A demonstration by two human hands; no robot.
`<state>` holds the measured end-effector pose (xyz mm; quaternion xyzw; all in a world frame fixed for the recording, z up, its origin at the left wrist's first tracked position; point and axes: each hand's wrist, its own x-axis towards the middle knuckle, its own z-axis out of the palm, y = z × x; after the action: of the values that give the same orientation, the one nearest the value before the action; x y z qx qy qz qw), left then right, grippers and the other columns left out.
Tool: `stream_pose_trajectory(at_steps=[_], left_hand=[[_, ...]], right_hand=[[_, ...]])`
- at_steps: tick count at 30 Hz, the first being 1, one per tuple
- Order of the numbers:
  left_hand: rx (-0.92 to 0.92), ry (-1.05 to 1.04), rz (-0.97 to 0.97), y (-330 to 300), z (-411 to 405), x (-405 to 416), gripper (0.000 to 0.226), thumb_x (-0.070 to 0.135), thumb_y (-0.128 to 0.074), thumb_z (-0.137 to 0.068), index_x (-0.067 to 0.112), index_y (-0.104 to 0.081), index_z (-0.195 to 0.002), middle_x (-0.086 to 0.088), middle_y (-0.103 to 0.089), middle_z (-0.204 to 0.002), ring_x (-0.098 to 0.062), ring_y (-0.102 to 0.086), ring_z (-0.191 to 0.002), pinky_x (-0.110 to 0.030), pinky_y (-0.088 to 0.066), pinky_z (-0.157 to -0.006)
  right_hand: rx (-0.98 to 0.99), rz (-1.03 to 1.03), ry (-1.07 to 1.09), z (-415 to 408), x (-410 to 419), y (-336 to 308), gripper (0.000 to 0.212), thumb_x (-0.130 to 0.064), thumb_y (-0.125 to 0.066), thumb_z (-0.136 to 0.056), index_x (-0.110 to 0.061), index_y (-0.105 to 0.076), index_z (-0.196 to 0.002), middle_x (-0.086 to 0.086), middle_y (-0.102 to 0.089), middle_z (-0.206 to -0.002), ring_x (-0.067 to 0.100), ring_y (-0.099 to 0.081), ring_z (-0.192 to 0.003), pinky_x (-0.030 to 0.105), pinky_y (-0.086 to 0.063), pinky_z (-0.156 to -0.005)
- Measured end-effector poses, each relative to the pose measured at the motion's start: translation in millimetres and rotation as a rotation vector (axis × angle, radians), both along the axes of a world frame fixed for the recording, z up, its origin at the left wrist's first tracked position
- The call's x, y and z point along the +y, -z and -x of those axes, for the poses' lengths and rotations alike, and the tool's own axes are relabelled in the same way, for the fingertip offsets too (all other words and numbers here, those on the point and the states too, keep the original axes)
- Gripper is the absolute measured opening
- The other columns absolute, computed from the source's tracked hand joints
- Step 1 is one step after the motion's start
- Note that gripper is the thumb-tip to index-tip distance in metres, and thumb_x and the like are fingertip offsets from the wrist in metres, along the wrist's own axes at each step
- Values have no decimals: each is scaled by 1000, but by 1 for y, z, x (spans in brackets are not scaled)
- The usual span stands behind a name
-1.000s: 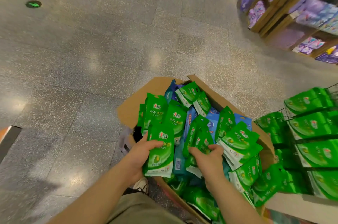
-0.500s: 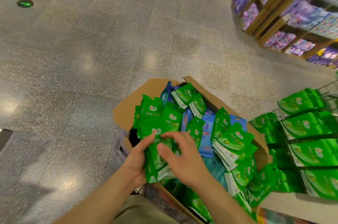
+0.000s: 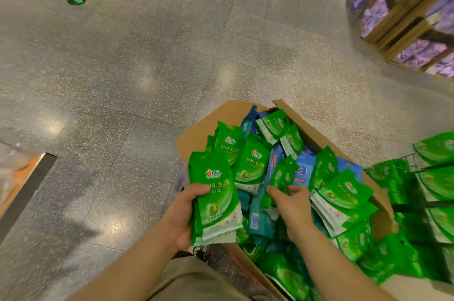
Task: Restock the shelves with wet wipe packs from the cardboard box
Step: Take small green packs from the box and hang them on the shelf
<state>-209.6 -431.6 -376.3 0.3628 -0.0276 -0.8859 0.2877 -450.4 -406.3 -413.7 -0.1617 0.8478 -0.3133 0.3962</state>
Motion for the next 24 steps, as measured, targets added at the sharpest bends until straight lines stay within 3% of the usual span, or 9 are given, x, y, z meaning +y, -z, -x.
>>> stream_pose_trajectory(at_steps=[2,4,7,10,12,14,18,21,24], left_hand=[[-42,15,-11,1,-1,0,87,13,-84,-52,0,-56,-134,-29,-58,-132,-47,-53,-120,-64,-32,-111],[-100,30,-20,3,0,0,79,11,-77,-57,1,-56,-133,-29,-59,-130,-46,-56,-118,-63,-36,-108],[-120,48,-16,-2,10,-1,61,14,-69,-74,3,-57,-132,-27,-62,-127,-43,-62,-112,-60,-43,-103],[-56,28,20,-8,23,-2,46,26,-65,-88,4,-63,-127,-24,-64,-126,-39,-66,-109,-54,-48,-101],[-17,21,38,-13,28,-3,55,38,-77,-76,5,-70,-119,-23,-67,-122,-36,-69,-104,-51,-55,-92],[57,16,73,-17,29,-3,68,40,-93,-56,7,-75,-111,-23,-68,-119,-36,-70,-101,-49,-59,-83],[149,34,128,-17,27,-3,78,36,-95,-56,7,-68,-123,-25,-59,-133,-39,-63,-116,-54,-51,-96],[150,45,170,-19,29,-3,82,41,-93,-57,8,-66,-127,-24,-58,-136,-40,-59,-121,-55,-46,-103],[67,15,177,-20,29,-6,87,52,-91,-54,10,-67,-125,-23,-61,-132,-40,-60,-120,-53,-49,-100]], right_hand=[[-88,31,70,-2,-1,-9,85,-53,-88,-52,-21,-50,-120,7,-66,-116,24,-70,-93,45,-59,-82],[-104,103,68,-17,-1,-37,66,-38,-85,-73,-20,-49,-124,7,-62,-117,19,-66,-86,36,-53,-71],[-67,222,-140,-42,1,-73,49,-21,-77,-86,-31,-45,-121,1,-54,-116,14,-62,-86,33,-51,-67],[-65,302,-396,-67,3,-98,54,-29,-83,-77,-42,-44,-114,-3,-55,-120,5,-65,-96,30,-59,-78],[48,251,-553,-73,1,-103,61,-53,-80,-66,-47,-43,-114,-12,-48,-122,-1,-57,-109,27,-53,-92],[87,223,-658,-74,-1,-107,59,-63,-76,-70,-47,-47,-119,-17,-43,-122,-8,-47,-114,23,-45,-100],[1,228,-570,-67,-4,-101,59,-46,-77,-86,-44,-45,-136,-14,-49,-127,-7,-53,-112,22,-49,-95],[-275,173,-484,-71,-3,-102,48,-43,-76,-89,-39,-53,-131,-14,-69,-122,3,-70,-105,32,-56,-96],[-342,184,-481,-75,-5,-101,40,-44,-73,-90,-37,-59,-127,-16,-75,-115,3,-71,-104,35,-56,-98]])
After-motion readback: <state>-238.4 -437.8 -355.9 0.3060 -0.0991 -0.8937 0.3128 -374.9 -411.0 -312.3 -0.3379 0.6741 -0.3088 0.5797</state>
